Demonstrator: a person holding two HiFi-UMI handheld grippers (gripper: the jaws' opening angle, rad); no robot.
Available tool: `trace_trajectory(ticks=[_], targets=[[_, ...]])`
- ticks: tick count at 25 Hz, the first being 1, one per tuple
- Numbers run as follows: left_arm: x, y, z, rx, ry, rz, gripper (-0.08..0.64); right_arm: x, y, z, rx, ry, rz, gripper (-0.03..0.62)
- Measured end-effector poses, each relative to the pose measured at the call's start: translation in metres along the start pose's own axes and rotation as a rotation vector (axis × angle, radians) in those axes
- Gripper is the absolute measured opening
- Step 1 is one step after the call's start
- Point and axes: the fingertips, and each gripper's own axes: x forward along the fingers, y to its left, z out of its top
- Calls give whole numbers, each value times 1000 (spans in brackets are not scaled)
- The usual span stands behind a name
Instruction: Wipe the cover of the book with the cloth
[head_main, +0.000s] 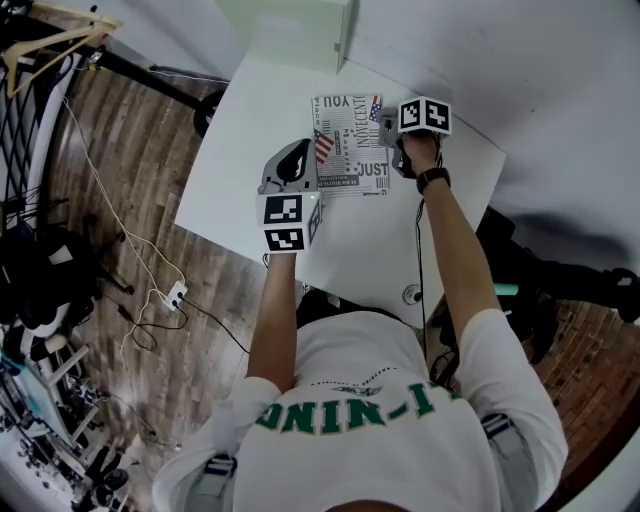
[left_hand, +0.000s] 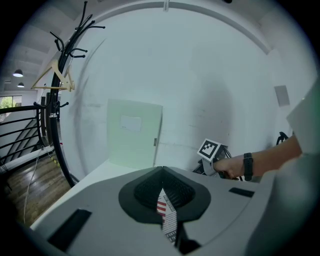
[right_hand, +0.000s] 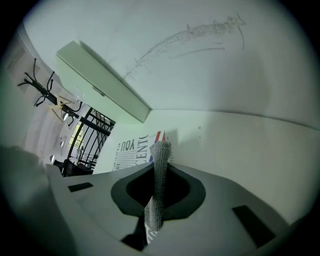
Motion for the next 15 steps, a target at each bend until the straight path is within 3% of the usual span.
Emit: trace_trajectory(ticks=[8,11,15], targets=[[-11,21,-4,-16,7,52,12,41,126,-36,-123,73,204,31],[-14,21,-4,-13,8,57,12,60,148,-54,-106,97,239,31],[-14,18,-3,-6,10,55,12,70,147,-61,-146,109,222,31]])
